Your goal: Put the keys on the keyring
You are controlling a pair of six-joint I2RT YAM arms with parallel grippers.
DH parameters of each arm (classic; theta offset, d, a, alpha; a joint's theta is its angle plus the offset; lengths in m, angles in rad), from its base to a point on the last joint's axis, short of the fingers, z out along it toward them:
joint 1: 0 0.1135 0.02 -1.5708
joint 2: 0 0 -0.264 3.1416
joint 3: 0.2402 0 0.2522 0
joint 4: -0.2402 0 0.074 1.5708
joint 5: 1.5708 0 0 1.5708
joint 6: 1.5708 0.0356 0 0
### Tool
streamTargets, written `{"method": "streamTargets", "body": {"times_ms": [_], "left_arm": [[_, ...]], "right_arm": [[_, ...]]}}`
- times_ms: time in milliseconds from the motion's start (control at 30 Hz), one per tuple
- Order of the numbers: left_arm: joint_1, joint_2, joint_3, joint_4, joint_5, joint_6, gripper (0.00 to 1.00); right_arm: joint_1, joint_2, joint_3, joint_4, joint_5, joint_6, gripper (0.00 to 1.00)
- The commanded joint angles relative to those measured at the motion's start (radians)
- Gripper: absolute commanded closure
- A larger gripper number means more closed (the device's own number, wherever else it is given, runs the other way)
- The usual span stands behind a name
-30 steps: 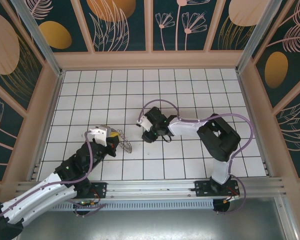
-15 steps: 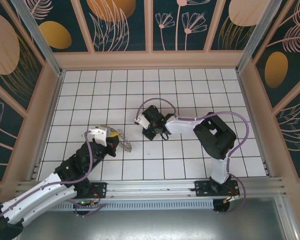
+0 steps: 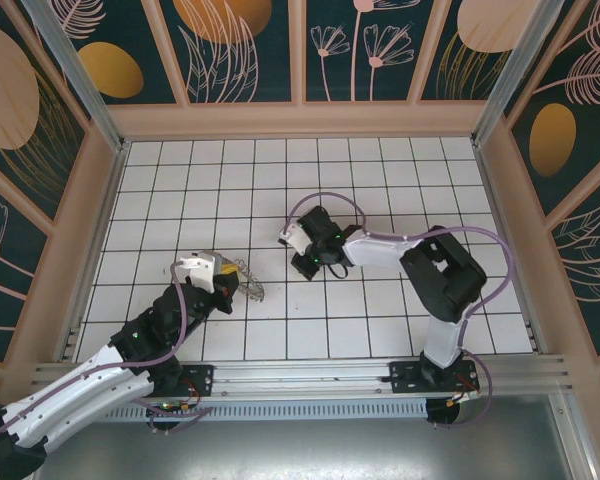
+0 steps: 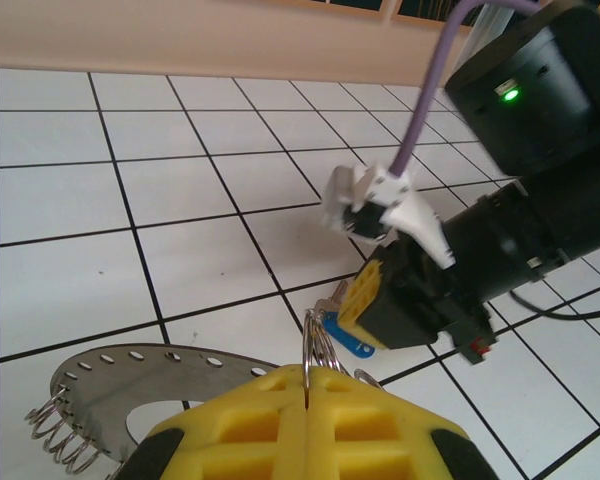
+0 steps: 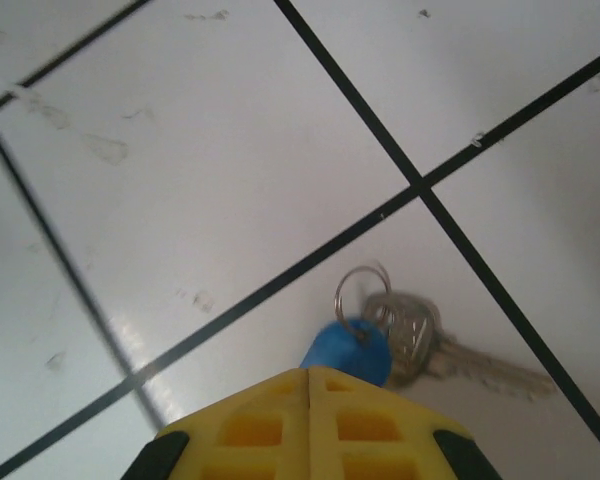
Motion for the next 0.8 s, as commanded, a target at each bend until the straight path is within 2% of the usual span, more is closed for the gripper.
{"method": "streamTargets", "body": {"times_ms": [0,100,200,367,467,567,767], "left_arm": [[-0.002,0.007,0.032,0.054,0.027,0.025,1.0],[-0.002,0.023,0.036,0.069,0.051,0.033,1.0],[-0.002,0.037,0.037,0.084,0.066,0.037,1.0],[-0.001,0.033,0.037,0.097,0.081,0.03,1.0],[-0.002,0.014,0.033,0.084,0.081,0.019,1.0],[-0.002,-0.014,0.026,0.062,0.073,0.01,1.0],[-0.001,-0.05,0.008,0.049,0.063,0.008,1.0]], "right_arm": [[-0.023,-0.128,-0.066,0.079,-0.149,0.01,1.0],[-0.039,-0.197,-0.112,0.104,-0.211,0.009,1.0],[-0.045,-0.223,-0.127,0.108,-0.218,0.008,1.0],[-0.023,-0.122,-0.046,0.052,-0.059,0.014,0.7],[-0.003,-0.055,0.009,0.026,-0.004,0.02,0.56],[-0.002,-0.011,0.05,0.013,0.023,0.025,0.53],[0.019,0.071,0.129,-0.049,0.095,0.014,0.53]]}}
